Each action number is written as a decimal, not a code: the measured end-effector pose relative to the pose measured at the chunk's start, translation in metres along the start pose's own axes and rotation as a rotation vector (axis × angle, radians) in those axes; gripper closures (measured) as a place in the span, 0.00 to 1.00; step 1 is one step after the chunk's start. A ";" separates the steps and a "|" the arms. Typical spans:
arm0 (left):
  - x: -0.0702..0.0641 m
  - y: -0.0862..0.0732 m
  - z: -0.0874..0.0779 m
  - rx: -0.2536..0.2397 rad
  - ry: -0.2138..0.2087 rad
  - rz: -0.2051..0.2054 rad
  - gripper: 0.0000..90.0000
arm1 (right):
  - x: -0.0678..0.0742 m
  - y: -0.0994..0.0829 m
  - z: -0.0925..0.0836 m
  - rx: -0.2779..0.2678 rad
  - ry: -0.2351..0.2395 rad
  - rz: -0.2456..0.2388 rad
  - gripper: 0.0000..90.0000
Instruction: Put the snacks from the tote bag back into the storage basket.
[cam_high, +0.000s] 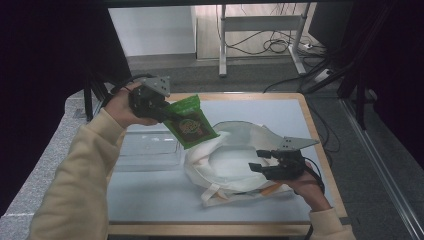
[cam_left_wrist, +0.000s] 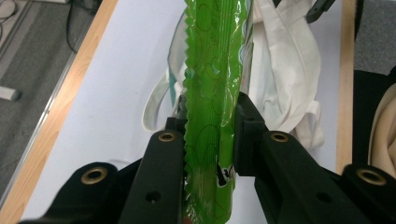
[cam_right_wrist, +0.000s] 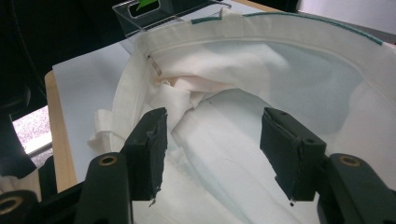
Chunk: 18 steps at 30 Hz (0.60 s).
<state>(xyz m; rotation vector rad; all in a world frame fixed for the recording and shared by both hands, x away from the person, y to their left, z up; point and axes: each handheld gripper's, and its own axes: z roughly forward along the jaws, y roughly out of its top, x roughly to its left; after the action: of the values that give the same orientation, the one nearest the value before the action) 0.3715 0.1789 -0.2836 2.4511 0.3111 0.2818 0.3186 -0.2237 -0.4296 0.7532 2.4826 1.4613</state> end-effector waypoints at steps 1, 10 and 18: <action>0.000 -0.002 -0.002 -0.001 0.004 -0.004 0.86 | 0.000 0.000 0.000 0.002 0.000 -0.002 0.46; 0.009 -0.020 -0.013 -0.004 0.024 -0.039 0.86 | 0.001 -0.001 0.004 0.011 0.005 -0.004 0.46; 0.021 -0.039 -0.023 0.000 0.045 -0.082 0.86 | 0.002 -0.001 0.006 0.012 0.015 0.001 0.45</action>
<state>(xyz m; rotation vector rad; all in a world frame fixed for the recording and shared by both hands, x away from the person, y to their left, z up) 0.3790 0.2277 -0.2881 2.4275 0.4305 0.3021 0.3191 -0.2188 -0.4332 0.7482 2.5051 1.4589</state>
